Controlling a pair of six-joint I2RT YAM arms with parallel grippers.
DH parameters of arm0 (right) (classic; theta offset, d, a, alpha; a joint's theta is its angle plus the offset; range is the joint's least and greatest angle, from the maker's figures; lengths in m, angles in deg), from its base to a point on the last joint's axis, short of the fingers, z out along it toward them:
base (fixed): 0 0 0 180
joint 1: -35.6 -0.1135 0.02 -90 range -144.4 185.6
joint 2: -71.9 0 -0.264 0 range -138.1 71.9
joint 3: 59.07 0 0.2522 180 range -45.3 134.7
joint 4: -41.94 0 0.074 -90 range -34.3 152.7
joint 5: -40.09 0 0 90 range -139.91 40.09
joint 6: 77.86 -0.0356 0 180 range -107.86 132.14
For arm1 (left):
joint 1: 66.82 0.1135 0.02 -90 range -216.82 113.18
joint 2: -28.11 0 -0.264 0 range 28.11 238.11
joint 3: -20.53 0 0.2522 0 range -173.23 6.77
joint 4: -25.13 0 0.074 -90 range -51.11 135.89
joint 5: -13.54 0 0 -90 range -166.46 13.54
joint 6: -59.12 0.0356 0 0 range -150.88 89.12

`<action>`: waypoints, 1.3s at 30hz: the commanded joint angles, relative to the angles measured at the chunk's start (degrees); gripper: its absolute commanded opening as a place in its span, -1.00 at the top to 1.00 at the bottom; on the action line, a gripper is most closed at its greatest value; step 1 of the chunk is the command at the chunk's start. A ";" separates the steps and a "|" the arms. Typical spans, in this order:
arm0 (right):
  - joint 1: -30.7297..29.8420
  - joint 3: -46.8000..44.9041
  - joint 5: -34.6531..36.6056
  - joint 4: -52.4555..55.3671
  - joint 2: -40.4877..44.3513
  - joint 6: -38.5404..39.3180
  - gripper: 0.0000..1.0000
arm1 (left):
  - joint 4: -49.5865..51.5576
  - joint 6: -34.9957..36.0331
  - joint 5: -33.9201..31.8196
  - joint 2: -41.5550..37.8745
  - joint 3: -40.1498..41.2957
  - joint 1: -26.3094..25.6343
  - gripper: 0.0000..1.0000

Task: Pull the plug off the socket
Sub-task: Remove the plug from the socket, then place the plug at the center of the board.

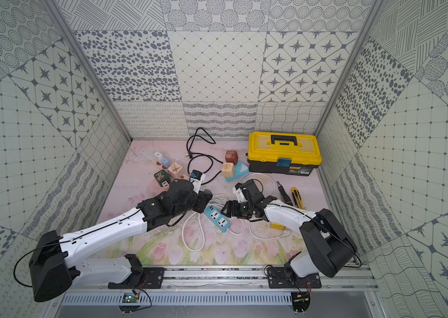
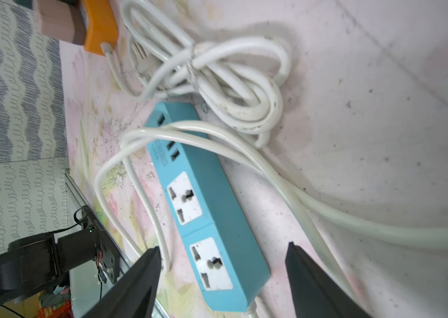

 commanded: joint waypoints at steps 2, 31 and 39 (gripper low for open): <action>-0.02 1.85 7.41 1.78 6.02 -0.49 -0.67 | 38.80 -16.52 -2.48 -2.64 -7.35 7.81 1.00; -0.06 -0.15 17.42 6.91 10.32 1.89 -0.98 | 44.88 -14.93 8.63 21.01 -1.05 14.07 0.75; -0.05 -0.13 17.56 6.84 11.14 1.62 -0.98 | 44.24 -14.92 6.45 20.83 -1.49 14.05 0.31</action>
